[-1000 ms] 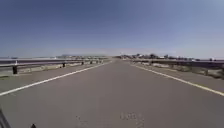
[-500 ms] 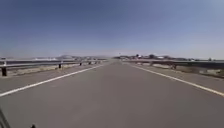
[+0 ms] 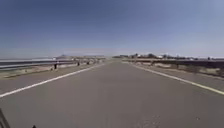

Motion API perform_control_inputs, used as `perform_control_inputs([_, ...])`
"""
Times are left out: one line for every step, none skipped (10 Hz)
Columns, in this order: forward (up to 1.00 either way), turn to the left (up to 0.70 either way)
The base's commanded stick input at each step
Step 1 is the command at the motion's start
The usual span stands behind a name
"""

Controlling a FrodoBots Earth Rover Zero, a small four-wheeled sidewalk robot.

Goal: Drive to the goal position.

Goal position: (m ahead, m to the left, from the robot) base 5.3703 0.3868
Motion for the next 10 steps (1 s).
perform_control_inputs([1.00, 0.00])
perform_control_inputs([1.00, 0.00])
perform_control_inputs([1.00, 0.00])
perform_control_inputs([1.00, 0.00])
perform_control_inputs([1.00, 0.00])
perform_control_inputs([1.00, 0.00])
perform_control_inputs([1.00, 0.00])
perform_control_inputs([1.00, 0.00])
perform_control_inputs([1.00, 0.00])
perform_control_inputs([1.00, 0.00])
